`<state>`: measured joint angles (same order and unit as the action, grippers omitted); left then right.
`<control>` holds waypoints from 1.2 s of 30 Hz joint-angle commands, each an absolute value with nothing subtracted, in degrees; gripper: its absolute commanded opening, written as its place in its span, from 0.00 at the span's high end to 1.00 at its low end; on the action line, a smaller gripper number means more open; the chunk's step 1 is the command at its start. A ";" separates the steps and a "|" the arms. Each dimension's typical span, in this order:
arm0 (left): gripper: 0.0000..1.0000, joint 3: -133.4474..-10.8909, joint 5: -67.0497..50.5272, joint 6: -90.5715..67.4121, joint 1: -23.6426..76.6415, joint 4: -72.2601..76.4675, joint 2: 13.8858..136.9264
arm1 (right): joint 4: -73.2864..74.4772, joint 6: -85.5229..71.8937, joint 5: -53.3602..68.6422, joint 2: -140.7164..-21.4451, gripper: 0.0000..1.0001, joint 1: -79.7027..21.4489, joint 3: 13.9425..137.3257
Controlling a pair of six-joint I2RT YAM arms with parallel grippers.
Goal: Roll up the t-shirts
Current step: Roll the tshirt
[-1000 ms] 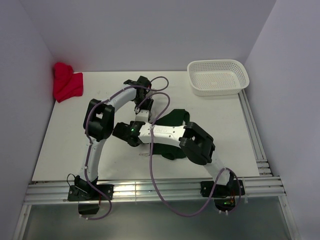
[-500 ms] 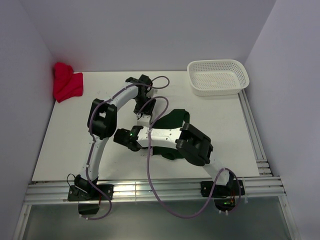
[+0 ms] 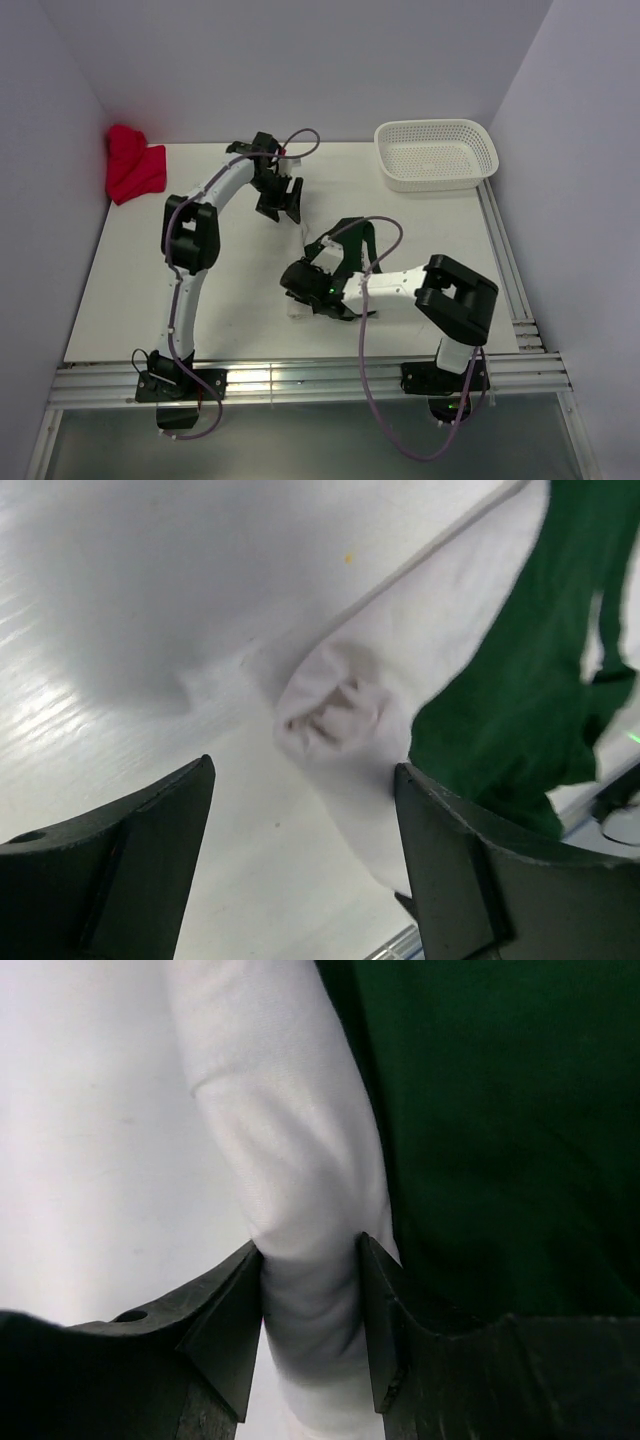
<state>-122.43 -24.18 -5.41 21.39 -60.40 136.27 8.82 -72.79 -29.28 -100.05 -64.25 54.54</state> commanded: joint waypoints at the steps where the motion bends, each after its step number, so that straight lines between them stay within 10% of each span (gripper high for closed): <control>1: 0.21 -118.49 -35.13 -2.82 17.93 -55.82 127.63 | -17.59 -75.14 -17.34 -96.78 0.53 -62.06 43.02; 17: 0.22 -93.07 -46.59 -3.95 18.10 -36.22 126.55 | -59.59 -85.69 -4.13 -107.84 0.55 -55.72 26.54; 27: 0.64 -97.99 -26.30 -7.82 23.20 -41.03 129.73 | -37.66 -80.78 -5.01 -103.55 0.57 -55.90 30.67; 36: 0.74 -100.11 -12.49 -7.21 25.31 -44.73 129.46 | -20.06 -76.99 -11.69 -97.30 0.55 -61.08 34.53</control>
<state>-100.03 -27.81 -8.88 24.82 -46.87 128.09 -33.85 -80.09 -11.68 -98.56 -57.91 33.23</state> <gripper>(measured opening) 0.358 0.450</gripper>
